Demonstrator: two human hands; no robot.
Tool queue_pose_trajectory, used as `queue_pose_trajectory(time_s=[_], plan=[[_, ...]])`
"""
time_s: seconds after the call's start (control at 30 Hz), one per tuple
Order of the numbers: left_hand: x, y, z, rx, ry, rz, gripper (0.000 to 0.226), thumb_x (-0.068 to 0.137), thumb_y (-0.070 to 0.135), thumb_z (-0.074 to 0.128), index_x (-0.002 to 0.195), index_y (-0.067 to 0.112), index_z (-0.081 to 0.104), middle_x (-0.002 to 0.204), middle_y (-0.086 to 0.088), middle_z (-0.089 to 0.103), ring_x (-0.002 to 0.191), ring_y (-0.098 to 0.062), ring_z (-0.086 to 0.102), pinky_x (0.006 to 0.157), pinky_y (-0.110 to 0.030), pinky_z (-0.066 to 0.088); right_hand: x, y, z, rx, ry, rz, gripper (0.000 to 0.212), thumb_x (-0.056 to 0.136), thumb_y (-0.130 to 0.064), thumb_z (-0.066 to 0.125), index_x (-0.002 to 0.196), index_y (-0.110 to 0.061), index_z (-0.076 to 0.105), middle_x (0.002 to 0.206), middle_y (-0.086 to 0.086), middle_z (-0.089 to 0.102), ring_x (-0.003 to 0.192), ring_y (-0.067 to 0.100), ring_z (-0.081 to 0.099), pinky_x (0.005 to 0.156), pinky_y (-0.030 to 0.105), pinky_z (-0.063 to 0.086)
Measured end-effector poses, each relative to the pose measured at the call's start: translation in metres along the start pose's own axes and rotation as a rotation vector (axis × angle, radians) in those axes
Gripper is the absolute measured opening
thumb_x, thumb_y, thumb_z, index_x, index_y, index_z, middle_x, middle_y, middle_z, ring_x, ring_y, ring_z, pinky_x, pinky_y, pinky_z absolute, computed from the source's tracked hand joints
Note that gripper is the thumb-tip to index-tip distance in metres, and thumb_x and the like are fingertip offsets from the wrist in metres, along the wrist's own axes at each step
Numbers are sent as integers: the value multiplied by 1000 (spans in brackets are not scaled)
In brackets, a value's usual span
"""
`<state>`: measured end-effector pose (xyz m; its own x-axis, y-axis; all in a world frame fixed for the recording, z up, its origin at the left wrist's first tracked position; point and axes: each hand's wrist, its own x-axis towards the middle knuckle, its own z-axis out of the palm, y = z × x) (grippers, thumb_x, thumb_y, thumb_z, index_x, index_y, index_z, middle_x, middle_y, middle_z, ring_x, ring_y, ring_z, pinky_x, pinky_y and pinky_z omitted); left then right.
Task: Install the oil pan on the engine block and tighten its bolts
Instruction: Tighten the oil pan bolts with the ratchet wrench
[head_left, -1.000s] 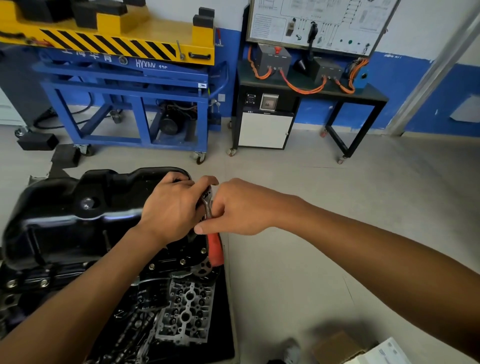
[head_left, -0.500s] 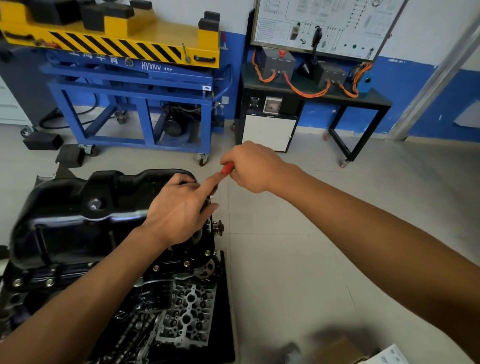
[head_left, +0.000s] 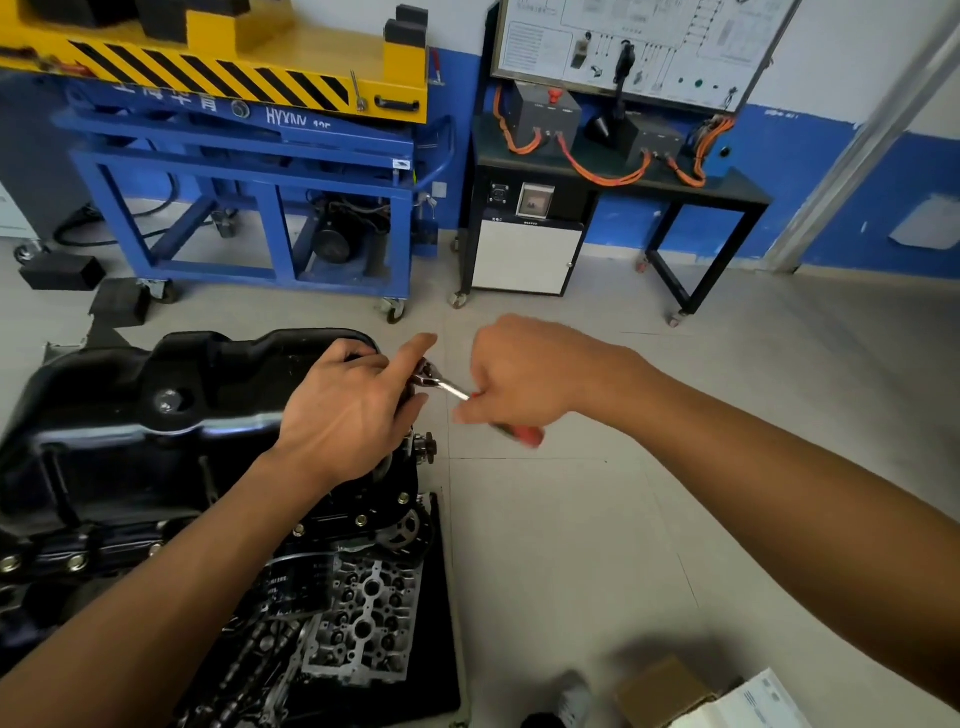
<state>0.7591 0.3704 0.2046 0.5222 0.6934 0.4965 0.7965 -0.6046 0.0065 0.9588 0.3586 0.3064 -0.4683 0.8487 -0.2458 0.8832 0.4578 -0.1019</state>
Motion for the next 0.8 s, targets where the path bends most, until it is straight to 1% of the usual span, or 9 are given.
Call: queue_pose_trajectory(time_s=[0.07,0.17,0.33,0.43,0.53,0.6,0.67,0.73,0.8], plan=[[1,1,-4,-4,-27,-1,52,93,36,50,141,17,46,74,1,72,80,-23,71,96,-34,35,-4,-17,7,141,-46,-88,57,92,-49,64,50,-12,55,36,-9,41,38,7,43,42,16,34],[0,1,-10,-2,-127,26,64,77,27,66,138,19,48,73,1,69,80,-23,70,97,-35,36,-1,-42,22,311,47,-126,57,92,-47,66,46,-17,51,35,-8,39,38,7,44,41,18,31],[1,-1,-13,-37,-136,31,64,73,17,70,134,10,54,71,0,70,74,-25,70,99,-40,42,6,-51,27,388,99,-83,56,91,-49,67,45,-20,51,37,-9,41,38,6,45,46,20,29],[1,-2,-10,-52,-74,33,57,78,19,62,133,11,53,69,0,69,69,-26,69,96,-36,37,5,-41,21,388,42,-76,58,88,-48,71,45,-16,49,34,-10,36,37,10,39,43,19,29],[2,-1,-6,-82,-15,18,50,85,21,59,133,18,48,70,2,71,71,-25,69,95,-32,32,4,-26,9,340,-45,-40,52,85,-48,74,58,-4,65,44,-4,49,41,8,40,40,14,31],[1,-2,-4,-89,-24,20,48,91,23,64,136,20,48,76,4,73,75,-23,69,97,-32,33,4,-16,2,281,-114,0,48,84,-48,74,72,-2,73,59,8,65,50,9,50,50,20,43],[0,-4,-3,-84,-17,30,51,91,26,69,138,20,50,80,6,74,76,-23,69,96,-32,34,5,-5,-4,162,-124,30,42,86,-47,73,75,-6,74,62,7,69,55,11,57,58,28,49],[0,-4,-3,-74,-10,35,53,90,27,71,138,18,50,76,5,73,74,-23,69,94,-32,34,11,2,-5,-50,7,57,33,89,-41,70,76,-11,71,61,4,64,61,16,61,53,30,46],[0,-4,-3,-67,-27,32,55,91,29,69,140,19,47,71,4,71,73,-24,68,95,-32,34,21,2,-1,-196,201,70,17,93,-29,65,84,-15,64,69,-1,53,70,22,59,57,32,44]])
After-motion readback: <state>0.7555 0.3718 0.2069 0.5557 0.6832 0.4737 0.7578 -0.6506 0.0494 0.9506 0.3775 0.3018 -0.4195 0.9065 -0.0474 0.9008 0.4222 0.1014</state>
